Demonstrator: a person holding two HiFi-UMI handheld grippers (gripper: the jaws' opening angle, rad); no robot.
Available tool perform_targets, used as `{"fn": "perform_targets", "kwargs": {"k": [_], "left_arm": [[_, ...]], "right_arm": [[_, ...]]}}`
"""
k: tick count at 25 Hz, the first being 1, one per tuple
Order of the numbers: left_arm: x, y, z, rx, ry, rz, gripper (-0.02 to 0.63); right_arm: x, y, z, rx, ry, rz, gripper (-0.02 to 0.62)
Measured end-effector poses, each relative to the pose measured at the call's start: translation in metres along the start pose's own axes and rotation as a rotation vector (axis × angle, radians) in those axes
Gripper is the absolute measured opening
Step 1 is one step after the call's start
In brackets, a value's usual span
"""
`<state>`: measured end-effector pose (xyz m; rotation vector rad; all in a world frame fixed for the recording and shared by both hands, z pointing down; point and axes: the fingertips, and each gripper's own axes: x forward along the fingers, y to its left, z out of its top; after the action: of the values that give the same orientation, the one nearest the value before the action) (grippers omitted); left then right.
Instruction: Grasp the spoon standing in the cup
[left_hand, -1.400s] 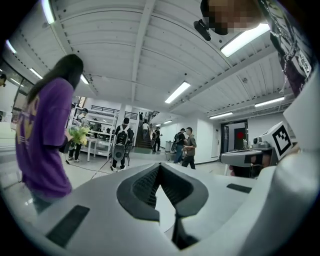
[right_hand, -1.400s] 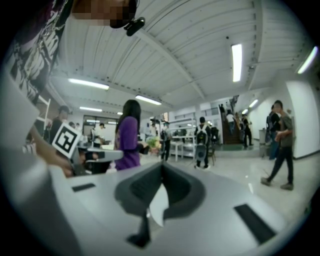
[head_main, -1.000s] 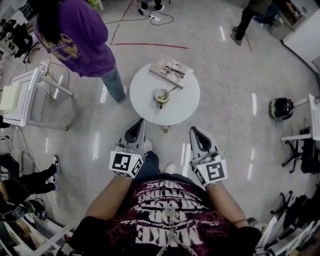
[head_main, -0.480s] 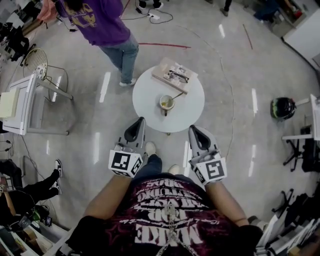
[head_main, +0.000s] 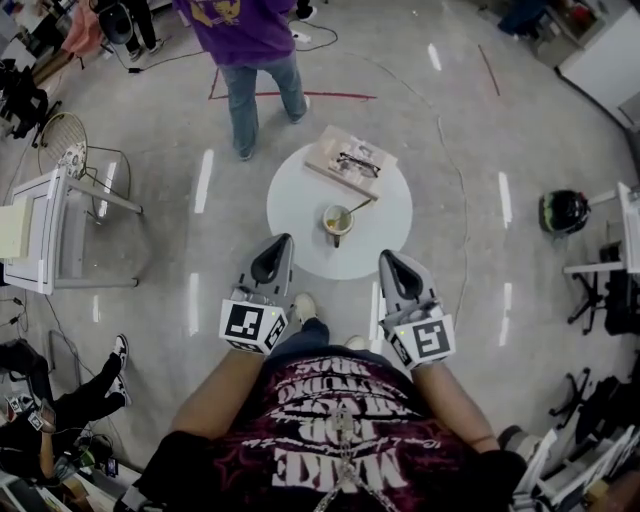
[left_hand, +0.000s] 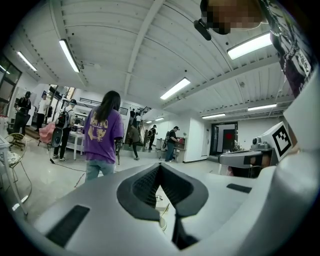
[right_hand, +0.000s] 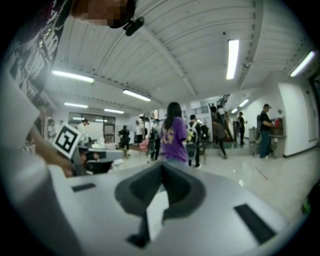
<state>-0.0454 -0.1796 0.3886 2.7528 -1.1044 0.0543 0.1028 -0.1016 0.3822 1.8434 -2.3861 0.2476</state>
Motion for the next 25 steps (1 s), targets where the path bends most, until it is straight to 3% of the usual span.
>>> {"fn": "perform_targets", "kwargs": {"k": [14, 20, 25], "left_arm": [[0.050, 0.017, 0.009, -0.047, -0.030, -0.161, 0.025], [0.061, 0.021, 0.014, -0.068, -0.058, -0.173, 0.025], [0.060, 0.029, -0.006, -0.086, -0.018, -0.136, 0.025]], "right_arm": [[0.013, -0.004, 0.022, -0.065, -0.004, -0.130, 0.027], [0.023, -0.009, 0.030, -0.091, 0.003, -0.140, 0.026], [0.034, -0.013, 0.017, -0.075, 0.035, -0.100, 0.026]]}}
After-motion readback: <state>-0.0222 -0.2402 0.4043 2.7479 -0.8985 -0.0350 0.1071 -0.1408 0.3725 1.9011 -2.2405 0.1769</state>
